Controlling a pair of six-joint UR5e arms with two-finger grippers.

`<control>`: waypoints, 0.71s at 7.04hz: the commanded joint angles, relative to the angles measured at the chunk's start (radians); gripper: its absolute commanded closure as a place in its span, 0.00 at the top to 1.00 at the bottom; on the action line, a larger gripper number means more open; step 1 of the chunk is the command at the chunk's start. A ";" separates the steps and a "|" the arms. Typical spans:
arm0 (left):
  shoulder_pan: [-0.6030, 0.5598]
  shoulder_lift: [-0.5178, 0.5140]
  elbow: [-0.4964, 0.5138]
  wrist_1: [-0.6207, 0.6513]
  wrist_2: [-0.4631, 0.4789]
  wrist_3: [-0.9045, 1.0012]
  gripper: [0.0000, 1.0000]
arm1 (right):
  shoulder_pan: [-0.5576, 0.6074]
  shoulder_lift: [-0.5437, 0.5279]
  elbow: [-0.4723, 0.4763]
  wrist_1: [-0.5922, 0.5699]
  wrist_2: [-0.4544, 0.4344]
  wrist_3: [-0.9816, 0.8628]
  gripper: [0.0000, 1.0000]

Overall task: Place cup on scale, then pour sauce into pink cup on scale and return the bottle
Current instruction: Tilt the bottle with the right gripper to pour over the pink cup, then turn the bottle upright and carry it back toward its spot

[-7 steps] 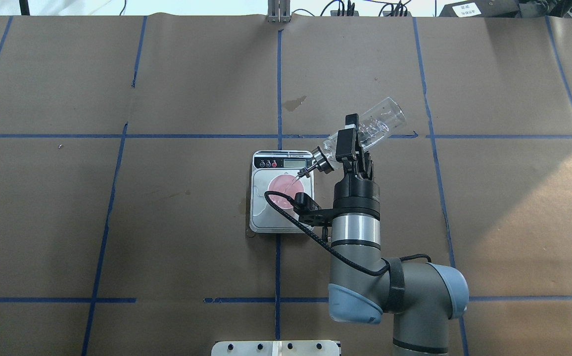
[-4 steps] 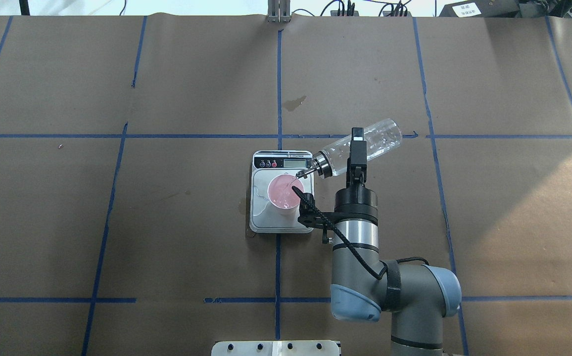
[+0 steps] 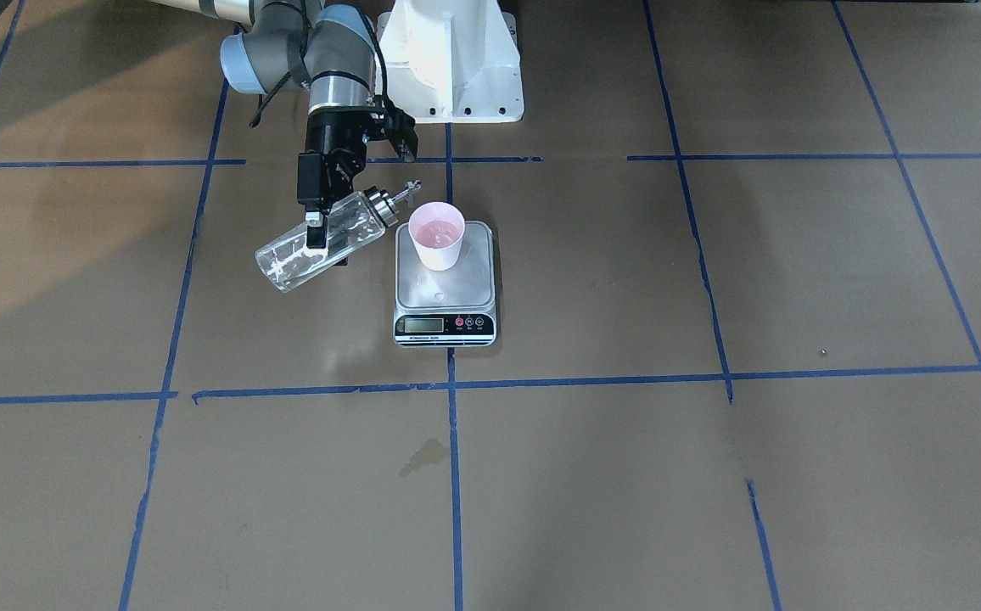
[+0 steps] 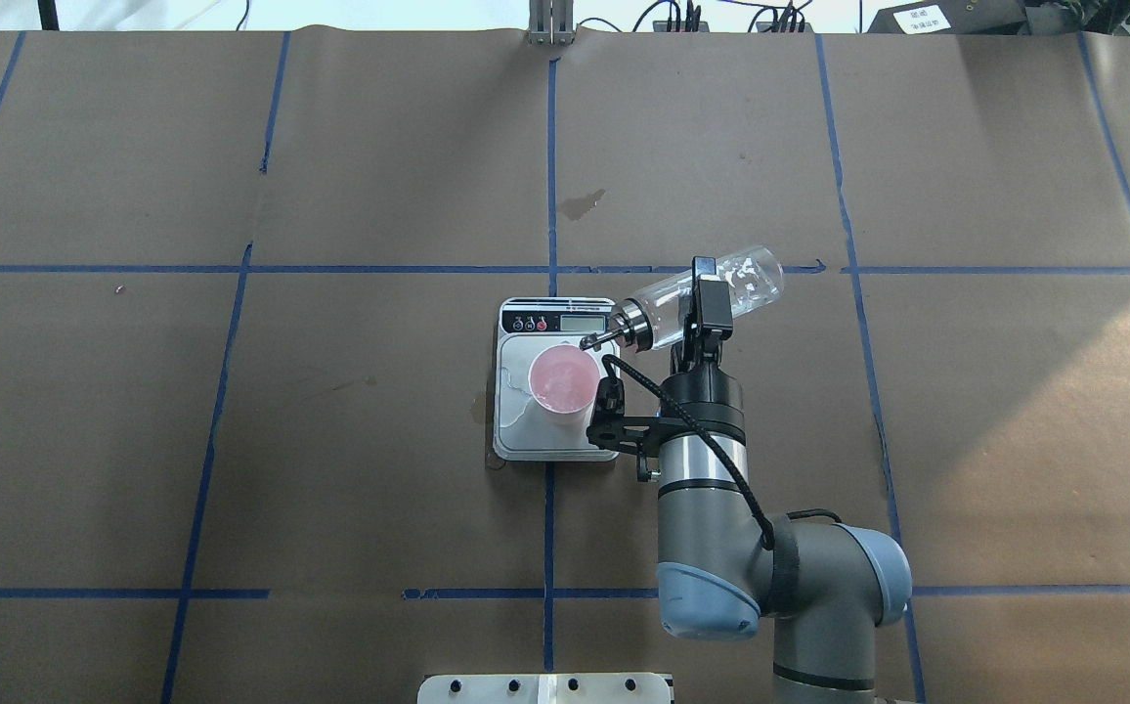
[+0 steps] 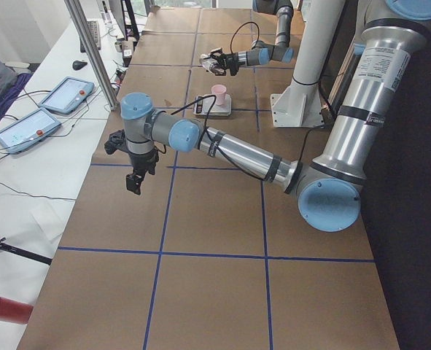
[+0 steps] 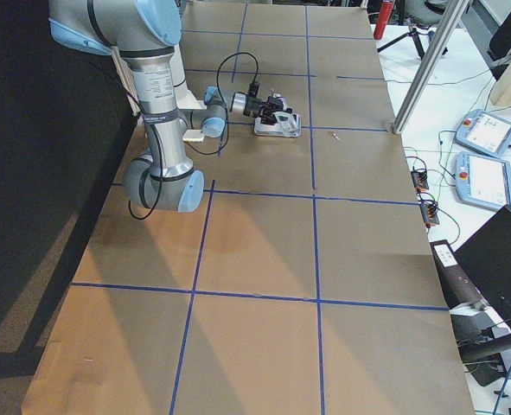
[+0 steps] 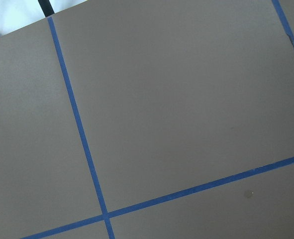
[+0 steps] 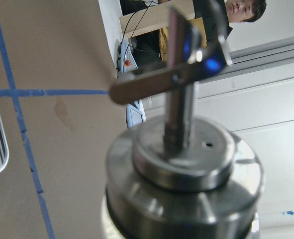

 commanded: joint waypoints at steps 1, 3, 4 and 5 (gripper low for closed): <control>-0.010 0.000 0.000 0.000 -0.022 0.000 1.00 | 0.002 -0.007 0.087 0.013 0.117 0.265 0.00; -0.017 -0.002 0.000 0.000 -0.022 0.000 1.00 | 0.007 -0.056 0.178 0.013 0.199 0.426 0.00; -0.017 -0.003 0.000 0.000 -0.022 0.000 1.00 | 0.021 -0.065 0.198 0.013 0.263 0.602 0.00; -0.017 -0.003 0.000 0.000 -0.022 0.000 1.00 | 0.033 -0.103 0.225 0.015 0.292 0.664 0.00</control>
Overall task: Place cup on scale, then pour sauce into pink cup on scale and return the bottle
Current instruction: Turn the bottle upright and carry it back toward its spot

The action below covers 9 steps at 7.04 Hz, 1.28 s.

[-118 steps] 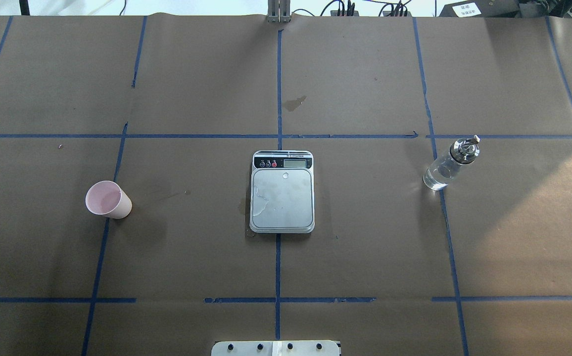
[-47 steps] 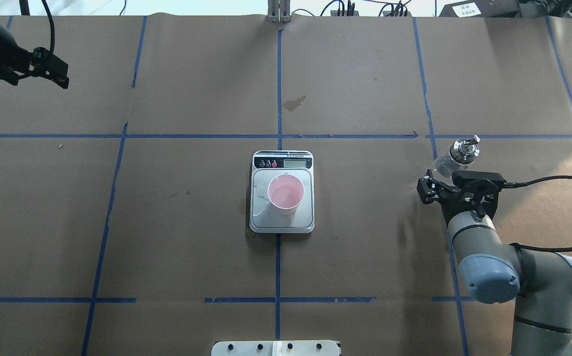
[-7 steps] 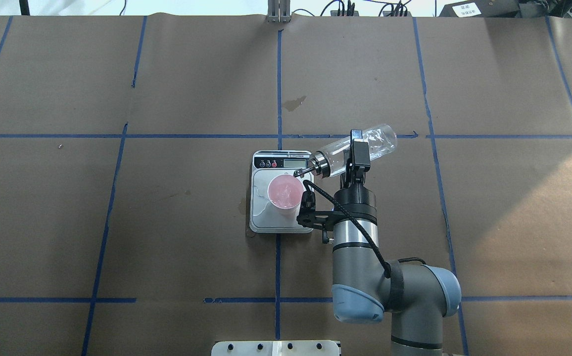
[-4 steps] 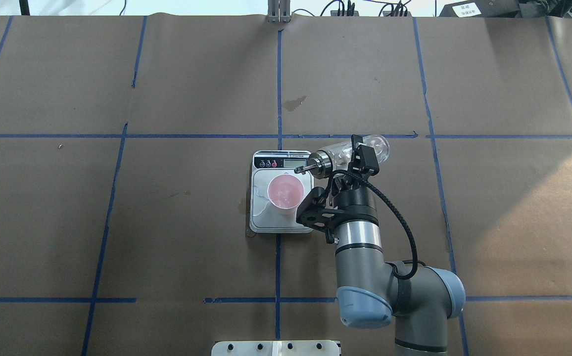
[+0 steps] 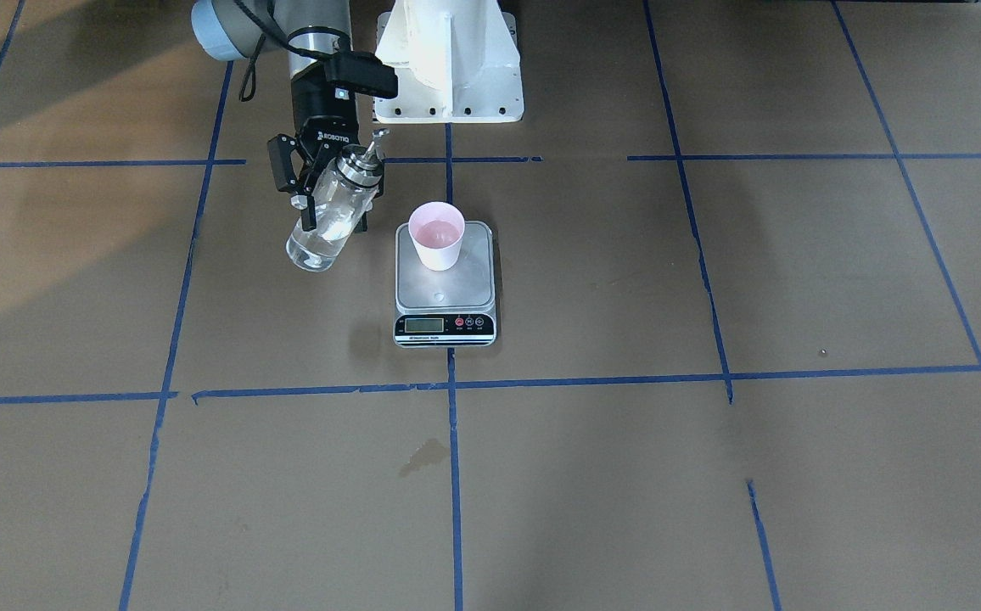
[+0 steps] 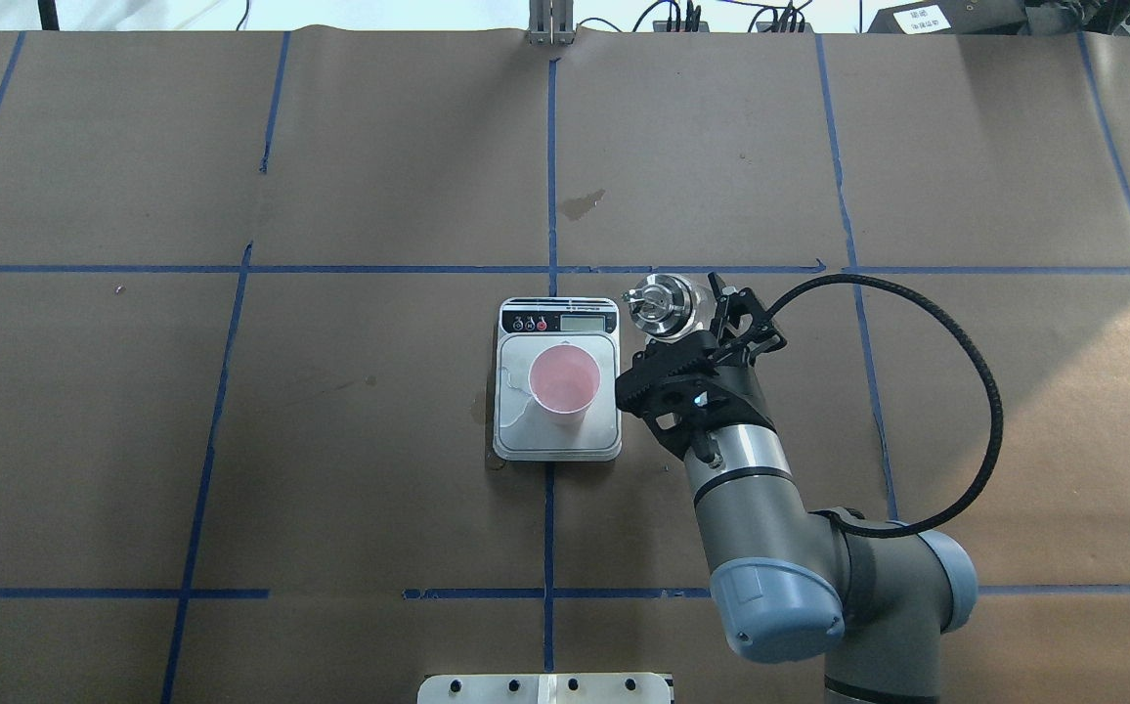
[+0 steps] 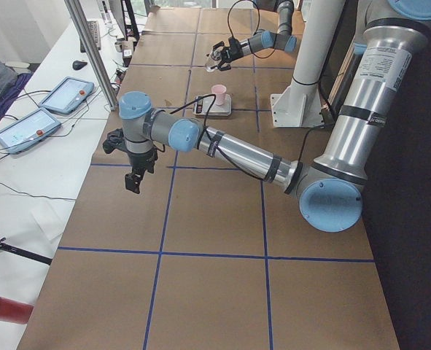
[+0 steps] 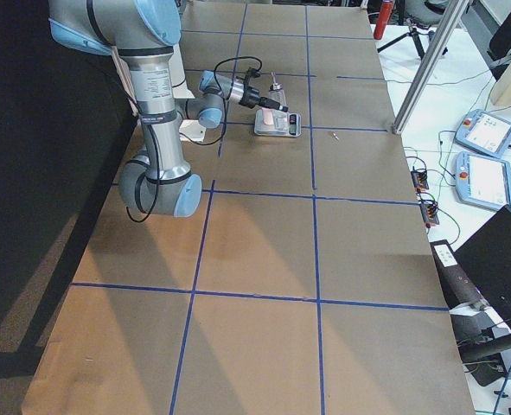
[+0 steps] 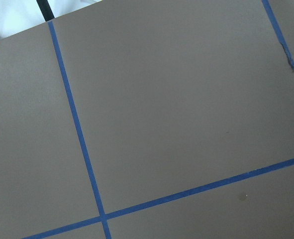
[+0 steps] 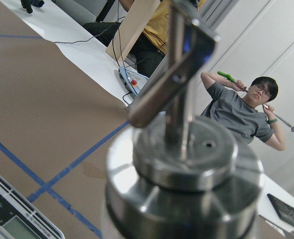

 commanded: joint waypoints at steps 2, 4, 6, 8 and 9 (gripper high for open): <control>-0.007 -0.001 0.000 0.000 0.000 0.000 1.00 | 0.084 -0.135 0.066 0.109 0.216 0.301 0.00; -0.007 -0.001 0.000 0.000 0.000 0.000 1.00 | 0.172 -0.262 0.051 0.226 0.310 0.341 0.00; -0.007 -0.001 -0.002 0.000 0.000 0.000 1.00 | 0.238 -0.296 -0.007 0.230 0.393 0.583 0.00; -0.007 -0.002 -0.021 -0.002 0.003 -0.041 1.00 | 0.237 -0.302 -0.114 0.288 0.348 0.609 0.00; -0.007 -0.002 -0.025 0.000 0.003 -0.041 1.00 | 0.238 -0.295 -0.130 0.297 0.326 0.609 0.00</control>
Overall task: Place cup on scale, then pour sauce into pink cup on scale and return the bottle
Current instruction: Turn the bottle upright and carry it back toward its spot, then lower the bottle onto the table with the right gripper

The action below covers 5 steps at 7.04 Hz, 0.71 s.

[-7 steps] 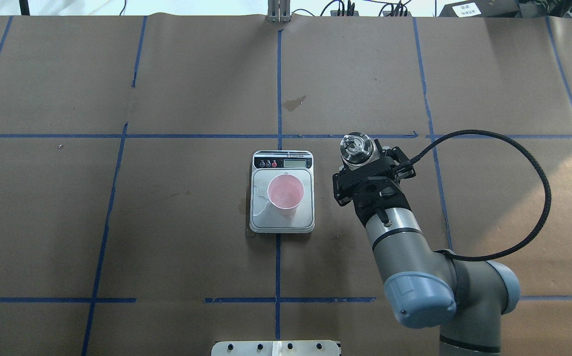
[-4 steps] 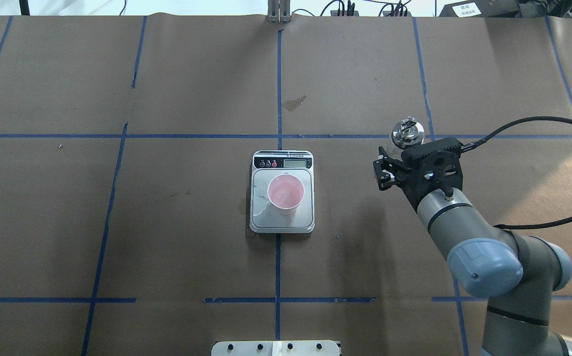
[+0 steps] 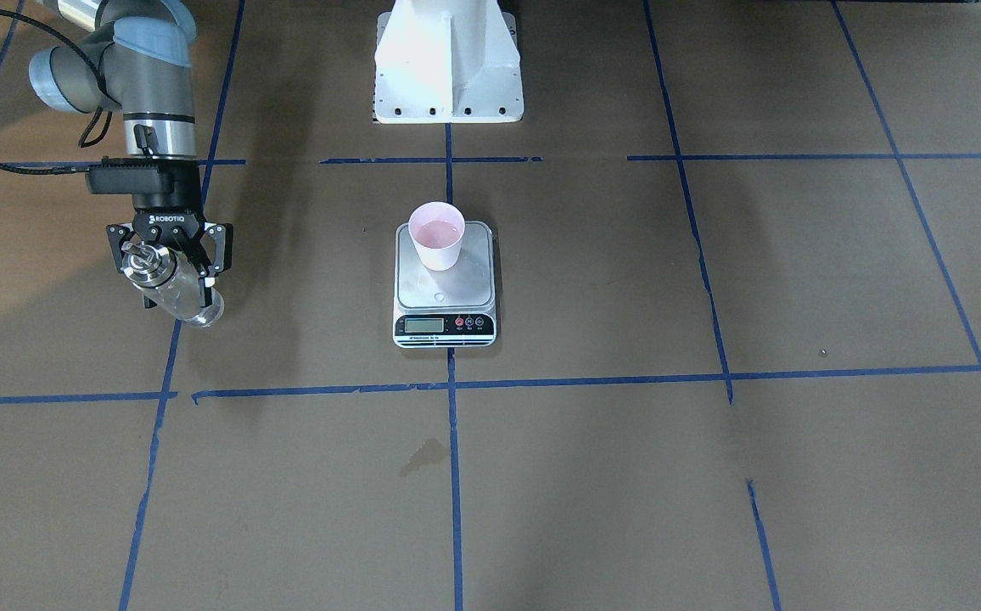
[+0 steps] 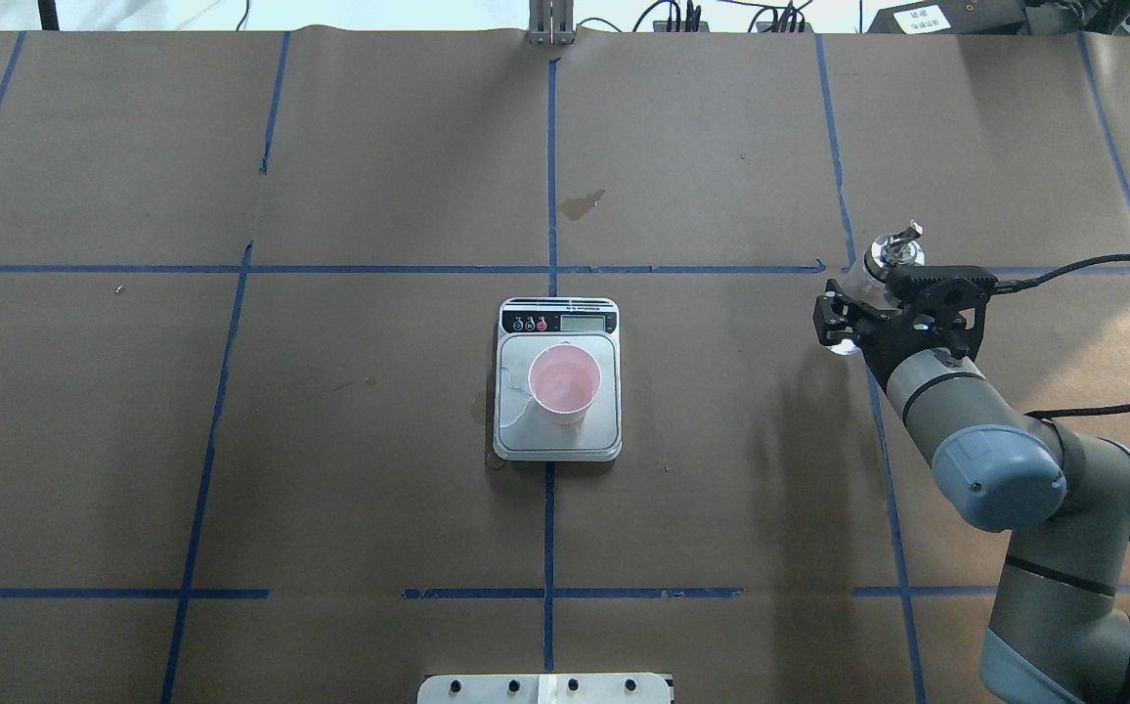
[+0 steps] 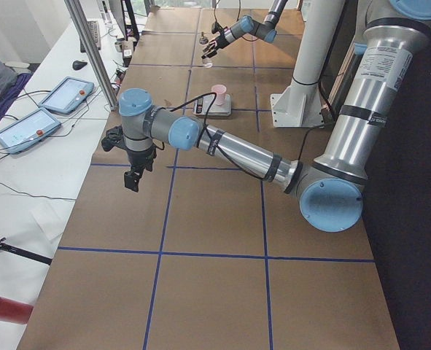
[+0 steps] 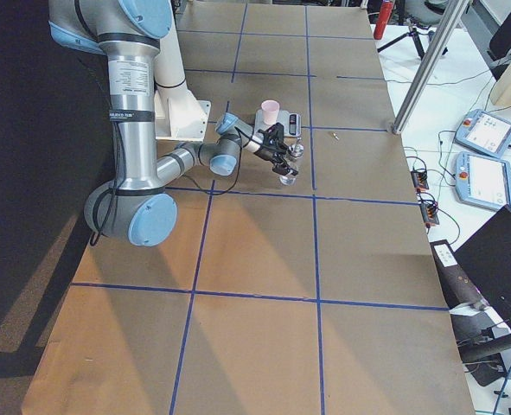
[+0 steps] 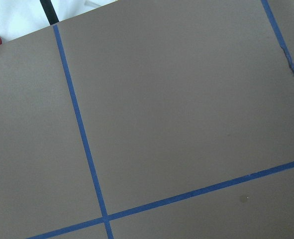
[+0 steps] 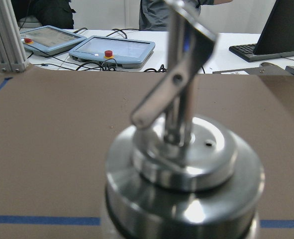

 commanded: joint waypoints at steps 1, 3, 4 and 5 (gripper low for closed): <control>0.000 0.000 -0.008 0.000 0.001 -0.012 1.00 | 0.010 -0.006 -0.037 0.024 -0.028 0.009 0.00; 0.000 0.000 -0.007 0.000 0.002 -0.012 1.00 | 0.008 -0.032 -0.036 0.025 -0.027 0.013 0.00; 0.000 0.000 -0.008 0.000 0.001 -0.012 1.00 | 0.008 -0.043 -0.036 0.025 -0.027 0.015 0.00; 0.000 0.000 -0.008 0.001 0.001 -0.015 1.00 | 0.007 -0.043 -0.042 0.025 -0.027 0.033 0.00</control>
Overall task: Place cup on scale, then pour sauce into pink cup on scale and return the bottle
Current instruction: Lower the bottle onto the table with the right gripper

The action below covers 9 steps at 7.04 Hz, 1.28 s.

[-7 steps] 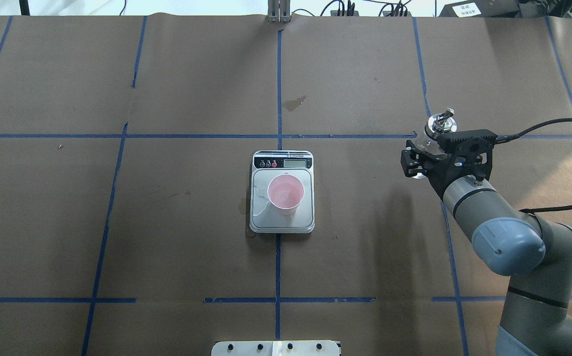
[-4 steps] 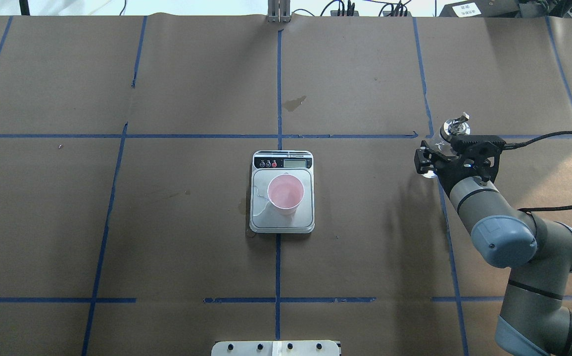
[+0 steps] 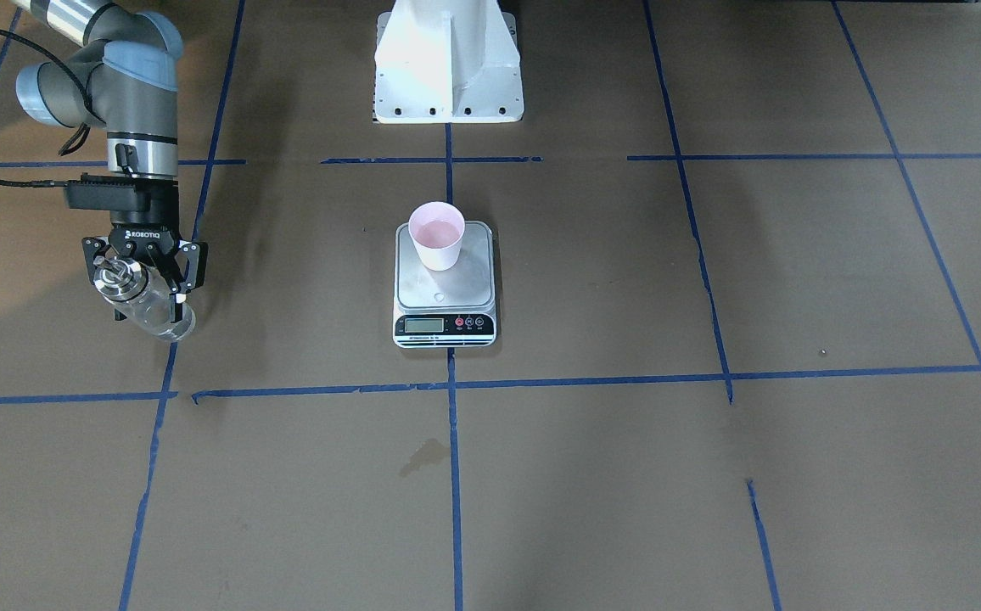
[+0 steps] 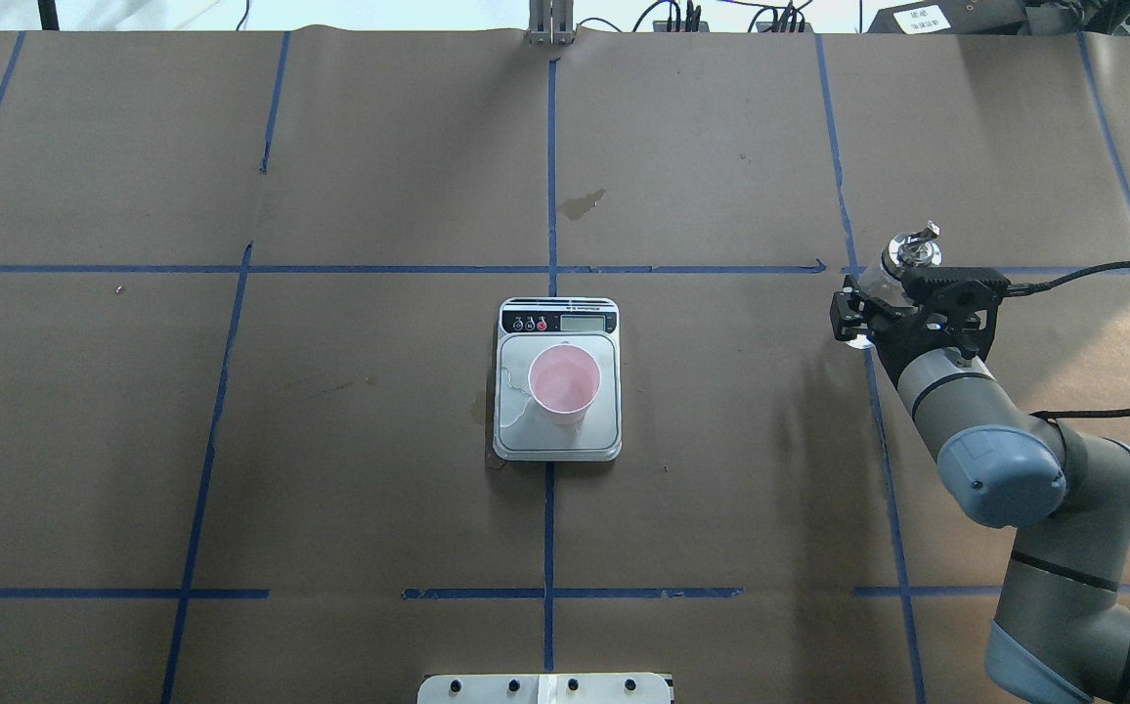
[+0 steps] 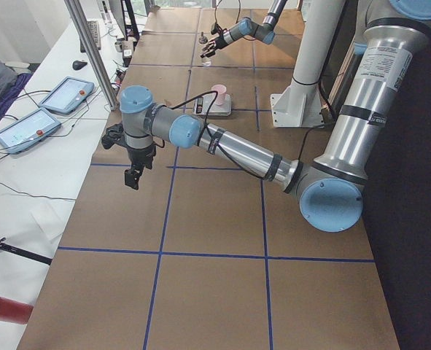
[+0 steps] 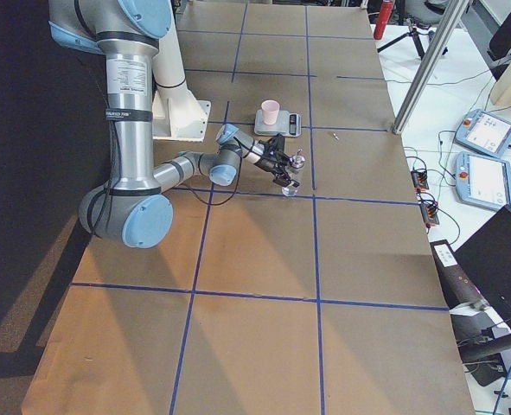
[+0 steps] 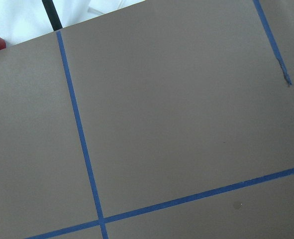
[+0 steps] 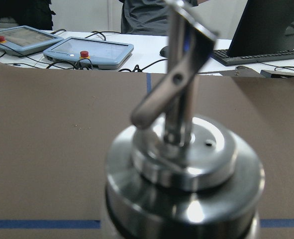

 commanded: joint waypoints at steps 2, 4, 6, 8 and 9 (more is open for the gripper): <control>0.002 -0.002 0.000 0.000 0.001 -0.005 1.00 | -0.003 -0.007 -0.006 0.000 0.000 0.038 0.00; 0.002 -0.005 0.000 0.000 0.003 -0.005 1.00 | -0.004 -0.007 -0.017 -0.001 0.005 0.037 0.00; 0.002 -0.005 0.000 0.000 0.004 -0.005 1.00 | -0.007 -0.005 -0.025 -0.001 0.006 0.037 0.12; 0.002 -0.006 0.000 0.000 0.004 -0.005 1.00 | -0.007 -0.003 -0.026 0.000 0.009 0.037 0.57; 0.002 -0.005 0.001 0.000 0.006 -0.005 1.00 | -0.007 -0.003 -0.028 0.000 0.014 0.037 0.85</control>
